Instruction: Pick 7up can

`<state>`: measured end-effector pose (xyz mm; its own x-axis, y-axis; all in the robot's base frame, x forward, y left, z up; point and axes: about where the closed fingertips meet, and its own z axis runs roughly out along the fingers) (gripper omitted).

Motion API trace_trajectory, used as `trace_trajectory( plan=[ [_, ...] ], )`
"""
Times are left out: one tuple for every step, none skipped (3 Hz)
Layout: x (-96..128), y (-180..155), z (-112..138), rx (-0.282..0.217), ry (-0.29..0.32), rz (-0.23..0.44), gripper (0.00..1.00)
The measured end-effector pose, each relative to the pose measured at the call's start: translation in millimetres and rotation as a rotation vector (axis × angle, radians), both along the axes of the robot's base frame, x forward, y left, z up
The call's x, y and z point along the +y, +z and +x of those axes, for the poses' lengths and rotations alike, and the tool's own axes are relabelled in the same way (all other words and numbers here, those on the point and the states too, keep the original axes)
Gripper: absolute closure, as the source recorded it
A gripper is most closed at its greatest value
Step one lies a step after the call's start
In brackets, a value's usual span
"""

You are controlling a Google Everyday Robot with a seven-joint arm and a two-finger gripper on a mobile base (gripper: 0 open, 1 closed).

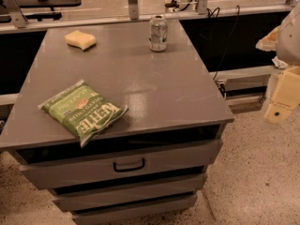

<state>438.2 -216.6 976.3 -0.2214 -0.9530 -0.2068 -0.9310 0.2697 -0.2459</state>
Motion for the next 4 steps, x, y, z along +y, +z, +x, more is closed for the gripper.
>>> trace_trajectory(
  plan=[
    [0.0, 0.0, 0.0, 0.0, 0.0, 0.0, 0.0],
    [8.1, -10.9, 18.2, -0.025, 0.011, 0.048, 0.0],
    [26.9, -42.3, 67.5, -0.065, 0.0, 0.158, 0.0],
    [54.3, -68.6, 134.7, -0.123, -0.014, 0.277, 0.0]
  ],
)
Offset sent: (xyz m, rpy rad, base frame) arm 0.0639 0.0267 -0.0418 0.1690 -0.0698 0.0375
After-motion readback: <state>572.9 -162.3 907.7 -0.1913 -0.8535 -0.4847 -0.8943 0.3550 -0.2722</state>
